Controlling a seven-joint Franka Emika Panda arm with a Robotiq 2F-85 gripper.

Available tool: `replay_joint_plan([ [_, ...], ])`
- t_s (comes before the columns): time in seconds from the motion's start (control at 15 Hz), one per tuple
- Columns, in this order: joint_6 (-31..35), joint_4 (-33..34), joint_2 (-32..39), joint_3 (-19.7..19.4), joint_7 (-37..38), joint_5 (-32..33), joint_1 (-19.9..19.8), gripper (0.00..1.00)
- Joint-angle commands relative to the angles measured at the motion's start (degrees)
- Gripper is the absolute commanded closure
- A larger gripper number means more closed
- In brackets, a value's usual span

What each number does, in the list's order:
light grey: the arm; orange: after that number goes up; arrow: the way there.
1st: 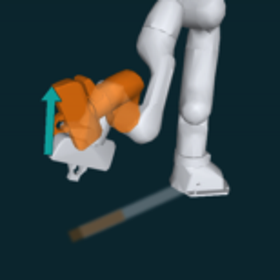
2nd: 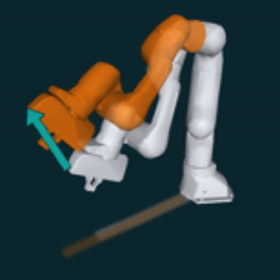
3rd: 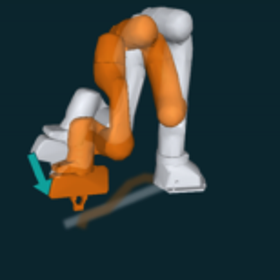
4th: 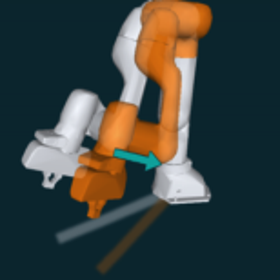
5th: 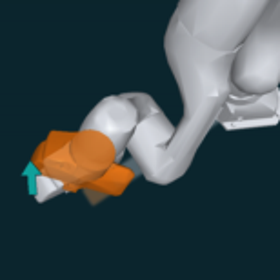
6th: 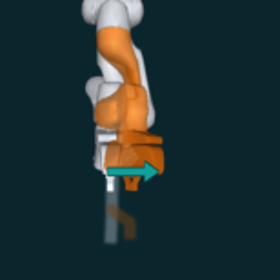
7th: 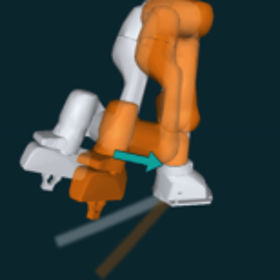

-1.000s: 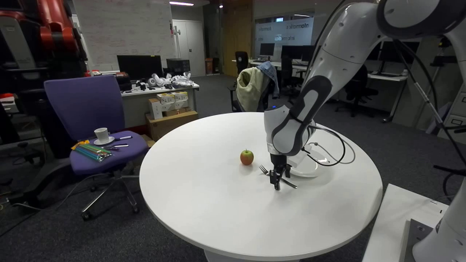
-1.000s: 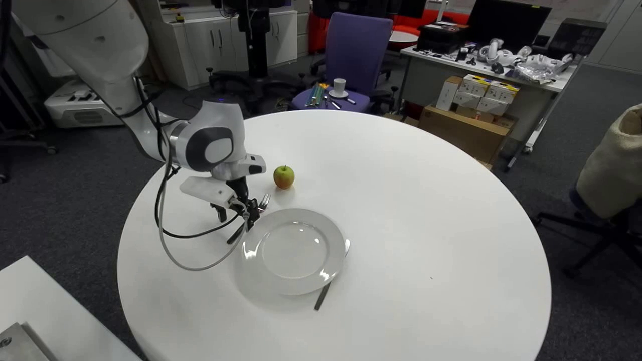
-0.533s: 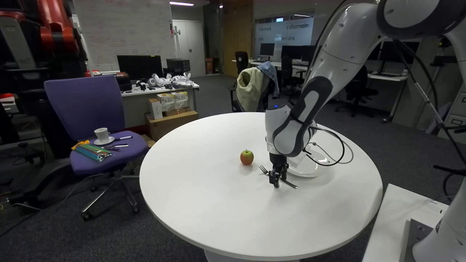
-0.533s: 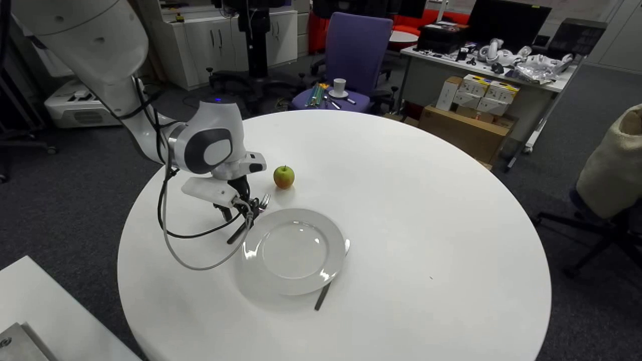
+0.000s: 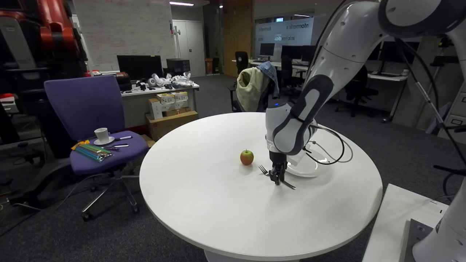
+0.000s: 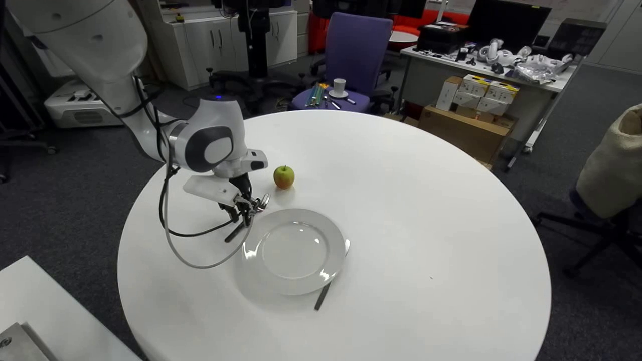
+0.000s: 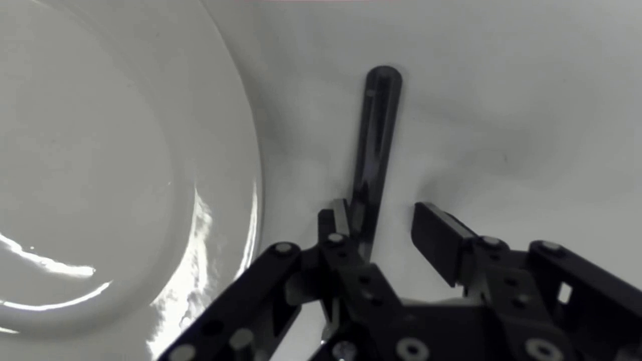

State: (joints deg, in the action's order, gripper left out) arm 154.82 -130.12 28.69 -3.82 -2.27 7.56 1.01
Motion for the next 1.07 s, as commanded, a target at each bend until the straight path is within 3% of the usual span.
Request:
replay_joint_plan([
  [0.0,1.9,-1.6,-1.1,0.2,-1.6,0.7,-1.1,0.85],
  [0.13,1.8,-1.5,-1.2,0.2,-1.6,0.6,-1.3,1.0],
  [0.8,1.3,-2.3,-3.5,-0.9,-0.6,1.3,-0.8,0.96],
  [1.0,0.6,-3.4,-5.8,-0.3,-2.1,0.1,-2.2,0.96],
])
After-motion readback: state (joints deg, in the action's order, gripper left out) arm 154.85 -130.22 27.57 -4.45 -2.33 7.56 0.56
